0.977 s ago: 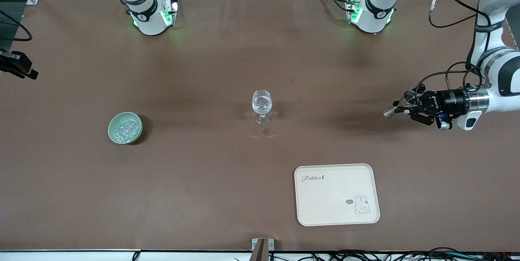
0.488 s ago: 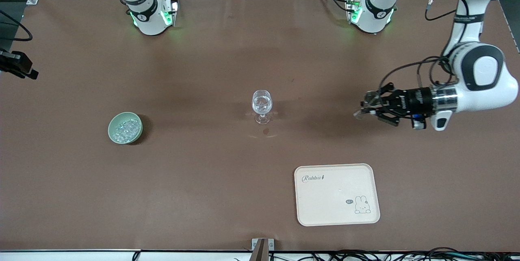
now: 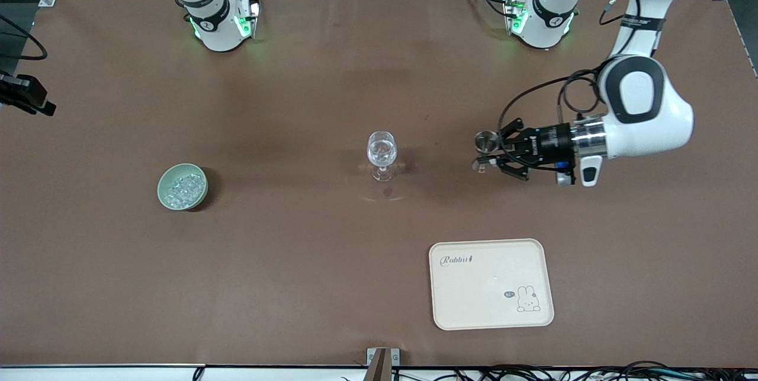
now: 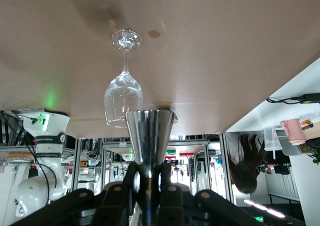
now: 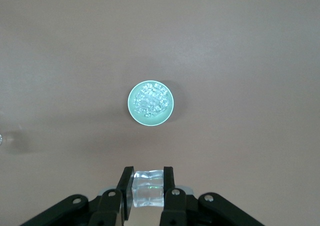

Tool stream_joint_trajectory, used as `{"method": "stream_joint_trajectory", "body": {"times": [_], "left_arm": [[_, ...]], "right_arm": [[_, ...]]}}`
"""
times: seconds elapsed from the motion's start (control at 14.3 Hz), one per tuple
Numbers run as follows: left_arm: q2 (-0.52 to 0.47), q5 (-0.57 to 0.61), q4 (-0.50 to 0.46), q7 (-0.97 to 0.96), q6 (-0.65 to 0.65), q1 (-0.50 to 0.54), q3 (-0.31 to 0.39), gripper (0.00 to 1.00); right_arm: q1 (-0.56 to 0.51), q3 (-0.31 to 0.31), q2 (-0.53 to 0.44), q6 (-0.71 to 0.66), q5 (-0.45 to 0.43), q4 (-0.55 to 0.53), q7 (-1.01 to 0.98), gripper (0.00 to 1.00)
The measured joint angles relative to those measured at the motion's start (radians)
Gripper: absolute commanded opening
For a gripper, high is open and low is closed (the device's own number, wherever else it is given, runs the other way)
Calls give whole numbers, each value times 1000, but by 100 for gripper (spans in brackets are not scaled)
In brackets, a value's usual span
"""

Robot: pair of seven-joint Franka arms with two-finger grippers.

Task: Pour wine and add ice with both arms
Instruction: 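Carry the silver jigger with the left gripper over the wine glass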

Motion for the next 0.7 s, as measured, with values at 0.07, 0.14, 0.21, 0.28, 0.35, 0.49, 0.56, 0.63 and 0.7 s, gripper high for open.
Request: {"method": "stream_joint_trajectory", "body": {"times": [0.07, 0.14, 0.21, 0.28, 0.35, 0.49, 0.56, 0.63, 0.7], "left_arm": [[1, 0, -3, -14, 40, -1, -30, 3], [3, 0, -4, -27, 81, -1, -59, 3], [6, 0, -5, -42, 123, -1, -90, 3], [11, 0, -5, -61, 169, -1, -124, 3], [16, 0, -5, -83, 214, -3, -159, 3], [21, 6, -5, -115, 269, -8, -206, 3], [24, 23, -5, -125, 294, -9, -221, 3], [32, 42, -5, -134, 326, -9, -239, 3], [44, 63, -5, -140, 364, -9, -259, 3]], "right_arm": [[0, 0, 0, 0, 0, 0, 0, 1], [0, 0, 0, 0, 0, 0, 0, 1], [0, 0, 0, 0, 0, 0, 0, 1], [0, 0, 0, 0, 0, 0, 0, 1], [0, 0, 0, 0, 0, 0, 0, 1], [0, 0, 0, 0, 0, 0, 0, 1], [0, -1, 0, 0, 0, 0, 0, 1], [0, -1, 0, 0, 0, 0, 0, 1], [0, -1, 0, 0, 0, 0, 0, 1]]}}
